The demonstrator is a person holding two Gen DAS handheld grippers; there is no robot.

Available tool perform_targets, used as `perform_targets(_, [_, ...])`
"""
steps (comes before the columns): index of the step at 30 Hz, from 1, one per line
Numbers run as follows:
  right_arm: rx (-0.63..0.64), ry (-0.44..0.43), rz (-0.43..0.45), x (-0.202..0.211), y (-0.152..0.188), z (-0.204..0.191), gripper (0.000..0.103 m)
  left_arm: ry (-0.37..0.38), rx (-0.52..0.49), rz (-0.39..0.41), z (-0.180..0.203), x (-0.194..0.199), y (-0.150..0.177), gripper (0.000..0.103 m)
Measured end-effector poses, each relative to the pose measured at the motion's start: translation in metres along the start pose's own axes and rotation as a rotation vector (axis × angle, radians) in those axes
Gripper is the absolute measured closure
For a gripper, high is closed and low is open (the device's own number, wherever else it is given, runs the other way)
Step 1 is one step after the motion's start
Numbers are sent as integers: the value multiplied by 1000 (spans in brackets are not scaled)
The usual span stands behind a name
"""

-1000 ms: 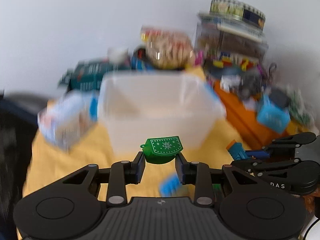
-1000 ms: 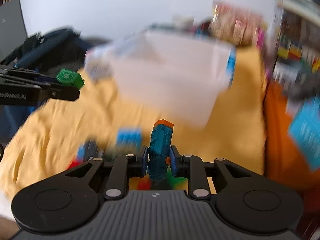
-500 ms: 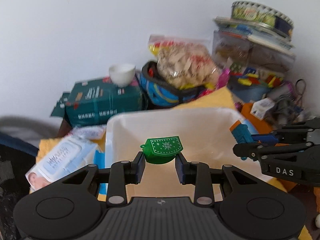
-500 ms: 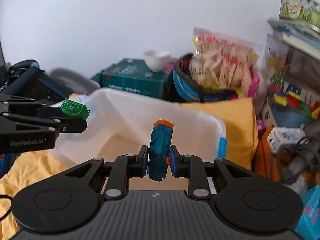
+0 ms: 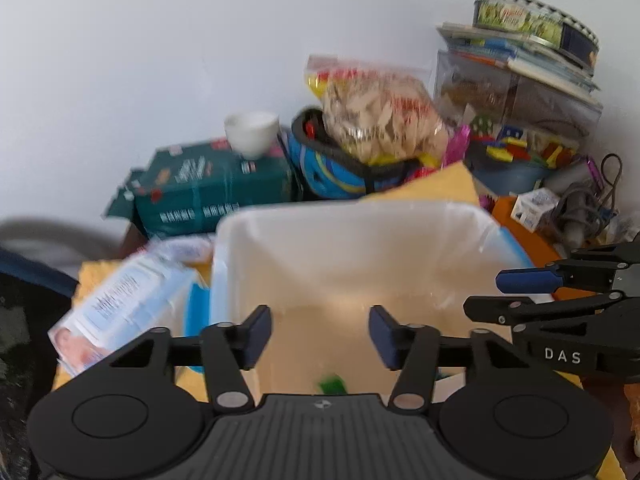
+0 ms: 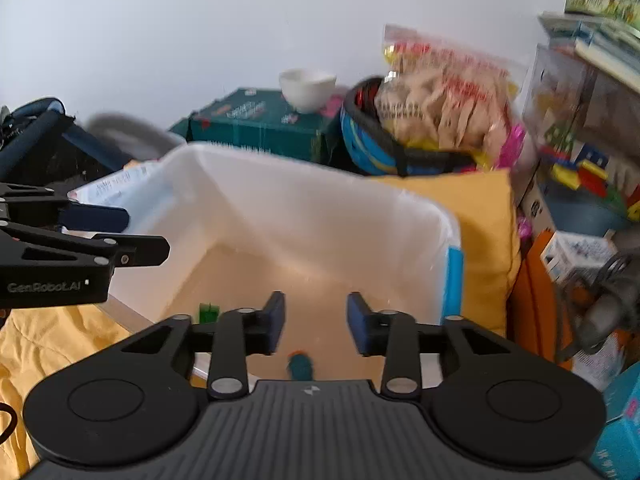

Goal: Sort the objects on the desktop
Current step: 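Carry both held toys over the white bin and open both tools, then return both tools to the toy pile and grasp the white race car with the right tool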

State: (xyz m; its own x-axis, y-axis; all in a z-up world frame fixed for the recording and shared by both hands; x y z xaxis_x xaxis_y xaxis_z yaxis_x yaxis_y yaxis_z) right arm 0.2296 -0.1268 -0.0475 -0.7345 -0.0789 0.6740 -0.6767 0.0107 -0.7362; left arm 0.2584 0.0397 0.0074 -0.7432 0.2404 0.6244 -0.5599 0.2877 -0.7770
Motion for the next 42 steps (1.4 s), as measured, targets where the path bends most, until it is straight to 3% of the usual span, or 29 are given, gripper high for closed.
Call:
perform_targets(8, [14, -31, 82, 46, 4, -4, 49, -29, -9, 50, 15, 50, 2, 35])
perform_targets(18, [13, -77, 125, 90, 70, 3, 44, -52, 57, -7, 37, 91, 71, 30])
perform_targets(26, [11, -123, -98, 70, 150, 15, 44, 46, 57, -215, 73, 83, 155, 30])
perform_targets(30, [27, -198, -220, 65, 187, 4, 50, 47, 17, -284, 88, 84, 186, 31])
perform_targets(31, [28, -214, -238, 65, 192, 0, 57, 49, 24, -292, 88, 84, 190, 31])
perform_targets(33, [20, -254, -257, 65, 197, -11, 60, 61, 51, -292, 86, 84, 192, 32])
perform_targets(38, [-15, -258, -264, 59, 191, -34, 60, 71, 59, -252, 82, 89, 186, 32])
perform_targets(42, [-128, -265, -337, 39, 199, -33, 62, 96, 33, -259, 83, 84, 183, 32])
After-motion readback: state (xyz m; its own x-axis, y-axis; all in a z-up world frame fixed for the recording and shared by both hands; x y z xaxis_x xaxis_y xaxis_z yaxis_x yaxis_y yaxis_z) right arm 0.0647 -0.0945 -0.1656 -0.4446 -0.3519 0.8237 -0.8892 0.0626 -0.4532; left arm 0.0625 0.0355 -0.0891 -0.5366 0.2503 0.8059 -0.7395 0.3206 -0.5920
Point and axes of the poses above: each gripper's, at about its wrist camera, not at the fingertips, and x roughly against the way its jaws point, z to its right, y to its underside, the point moved 3 cm from there along -x, roughly the way its jaws point, and after that the axes turned 8 degrees about -x, right-handed, at the moved point
